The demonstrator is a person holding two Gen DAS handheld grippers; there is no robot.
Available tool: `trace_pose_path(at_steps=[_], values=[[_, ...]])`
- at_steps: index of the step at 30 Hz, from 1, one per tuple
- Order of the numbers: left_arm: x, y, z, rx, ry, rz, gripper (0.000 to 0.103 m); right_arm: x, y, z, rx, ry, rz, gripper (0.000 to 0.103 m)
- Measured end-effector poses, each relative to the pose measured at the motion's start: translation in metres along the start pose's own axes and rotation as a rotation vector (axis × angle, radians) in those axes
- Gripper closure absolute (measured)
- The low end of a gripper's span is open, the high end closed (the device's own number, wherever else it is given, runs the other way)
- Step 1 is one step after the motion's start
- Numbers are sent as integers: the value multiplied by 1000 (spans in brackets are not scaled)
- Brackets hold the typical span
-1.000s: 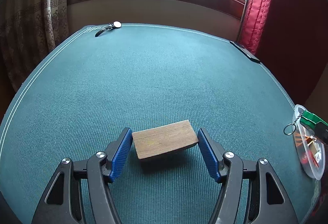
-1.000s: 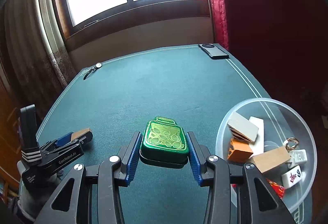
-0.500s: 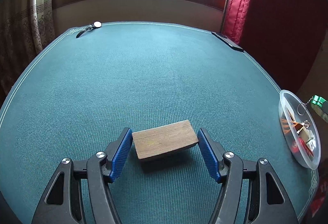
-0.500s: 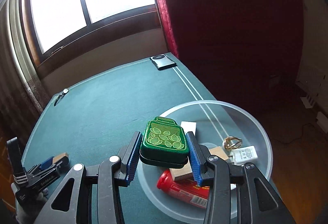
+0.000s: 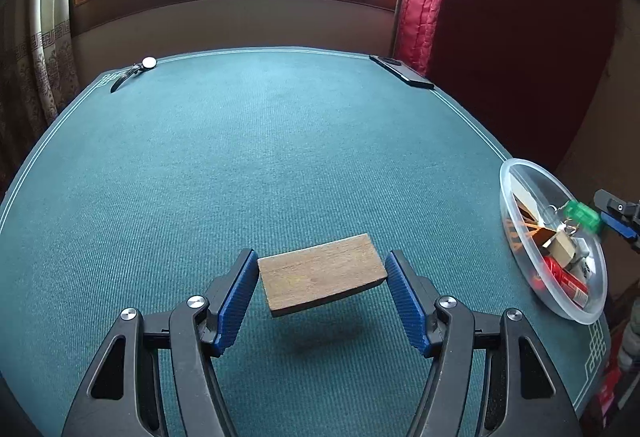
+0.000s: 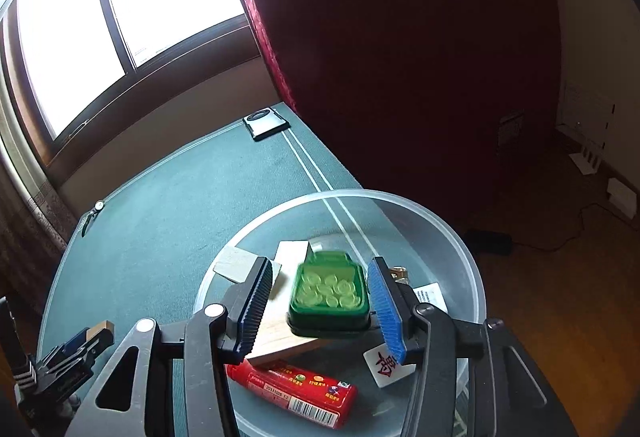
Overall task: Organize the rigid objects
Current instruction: 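Carry the green tin into the bowl and release it with the right gripper, then lower the dark wooden block into the bowl and open the left gripper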
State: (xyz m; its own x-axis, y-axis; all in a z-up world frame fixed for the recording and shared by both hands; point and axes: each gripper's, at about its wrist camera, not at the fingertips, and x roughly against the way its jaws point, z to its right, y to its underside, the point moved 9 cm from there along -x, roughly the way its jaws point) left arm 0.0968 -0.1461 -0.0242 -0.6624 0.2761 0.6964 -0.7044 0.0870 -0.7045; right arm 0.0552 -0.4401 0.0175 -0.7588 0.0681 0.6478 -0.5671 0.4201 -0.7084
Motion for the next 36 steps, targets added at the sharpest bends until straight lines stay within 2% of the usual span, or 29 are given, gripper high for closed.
trace_pose_path(at_steps=[11,20,26,36], values=[[2,-16,57,-101,59,7,37,9,9,37,-31,46,11,47],[2,-23,122,-196,151,-8,37,16,18,60,-30,115,45,44],[3,-17,170,-256,235,-28,37,25,15,66,-37,119,79,36],[0,-1,233,-367,345,-50,37,28,12,81,-77,131,88,34]])
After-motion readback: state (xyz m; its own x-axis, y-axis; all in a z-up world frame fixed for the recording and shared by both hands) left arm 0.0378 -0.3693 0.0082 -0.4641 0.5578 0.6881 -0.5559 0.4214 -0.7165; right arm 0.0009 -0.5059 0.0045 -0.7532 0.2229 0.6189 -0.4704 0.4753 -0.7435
